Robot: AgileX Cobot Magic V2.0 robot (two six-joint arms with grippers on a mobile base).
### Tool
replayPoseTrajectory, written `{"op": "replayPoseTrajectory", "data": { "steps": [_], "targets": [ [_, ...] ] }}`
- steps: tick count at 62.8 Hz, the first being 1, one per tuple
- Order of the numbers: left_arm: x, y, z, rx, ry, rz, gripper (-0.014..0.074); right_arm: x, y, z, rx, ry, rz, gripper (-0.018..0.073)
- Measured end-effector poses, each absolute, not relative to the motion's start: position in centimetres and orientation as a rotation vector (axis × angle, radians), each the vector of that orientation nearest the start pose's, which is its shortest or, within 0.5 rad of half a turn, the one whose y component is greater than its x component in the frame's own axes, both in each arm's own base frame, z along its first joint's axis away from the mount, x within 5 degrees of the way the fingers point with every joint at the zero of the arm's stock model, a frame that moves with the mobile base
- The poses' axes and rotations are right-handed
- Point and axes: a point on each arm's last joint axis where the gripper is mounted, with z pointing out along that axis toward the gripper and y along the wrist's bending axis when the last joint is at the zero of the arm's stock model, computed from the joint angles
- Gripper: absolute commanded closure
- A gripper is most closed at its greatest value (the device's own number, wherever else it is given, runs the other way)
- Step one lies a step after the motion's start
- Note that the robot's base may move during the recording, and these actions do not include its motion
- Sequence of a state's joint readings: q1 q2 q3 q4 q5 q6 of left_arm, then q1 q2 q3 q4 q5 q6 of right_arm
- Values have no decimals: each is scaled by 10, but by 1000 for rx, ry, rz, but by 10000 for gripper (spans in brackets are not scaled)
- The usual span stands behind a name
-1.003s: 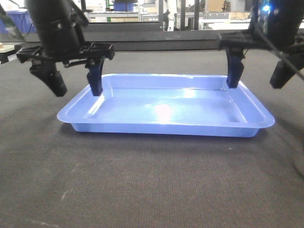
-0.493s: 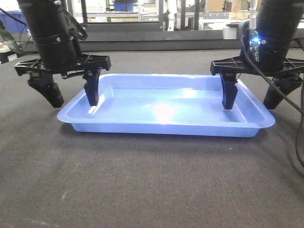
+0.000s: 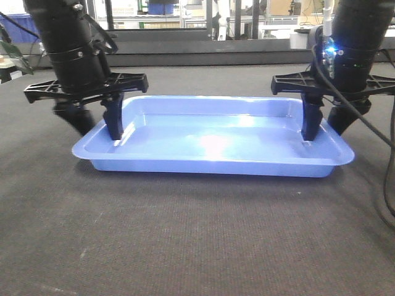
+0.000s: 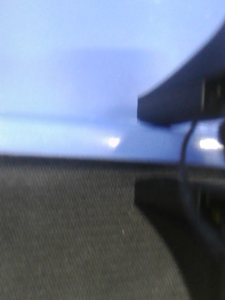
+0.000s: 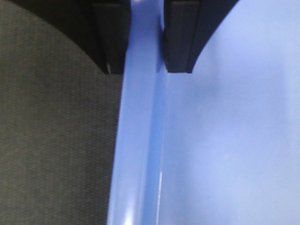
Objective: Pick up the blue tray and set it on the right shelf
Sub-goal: 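Lower both grippers onto the near and far rims of the blue tray, then close both grippers on the tray rims and lift the tray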
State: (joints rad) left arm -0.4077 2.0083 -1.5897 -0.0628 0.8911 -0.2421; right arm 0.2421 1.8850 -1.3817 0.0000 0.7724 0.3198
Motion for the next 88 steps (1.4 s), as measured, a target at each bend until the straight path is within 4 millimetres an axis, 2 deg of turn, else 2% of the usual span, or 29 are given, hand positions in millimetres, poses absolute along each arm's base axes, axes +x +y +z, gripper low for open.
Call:
{"op": "replayPoseTrajectory", "data": {
  "steps": [7,15,25,32,41,47,55,69,77,88],
  "targets": [
    [393,-176,217,181,2814,-249,640,384,95,214,110,2770,148,504],
    [389,-174,224,181,2828,-253,642,380,94,225,110,2764,151,504],
    [376,-169,257,183,2799,-272,642,362,92,266,97,2691,178,504],
    [361,-163,287,200,2774,-285,642,339,95,299,40,2628,179,504],
    [335,-153,315,228,2748,-280,642,305,105,324,-53,2577,180,504],
    [315,-144,321,230,2752,-277,642,285,110,331,-95,2569,197,504],
    [284,-133,320,230,2769,-289,642,266,112,330,-107,2589,219,504],
    [236,-127,328,268,2745,-329,642,242,111,324,-119,2661,236,504],
    [217,-127,345,307,2702,-329,642,225,113,338,-164,2630,254,504],
    [204,-127,366,328,2672,-326,642,201,109,359,-212,2561,267,504]
  ]
}}
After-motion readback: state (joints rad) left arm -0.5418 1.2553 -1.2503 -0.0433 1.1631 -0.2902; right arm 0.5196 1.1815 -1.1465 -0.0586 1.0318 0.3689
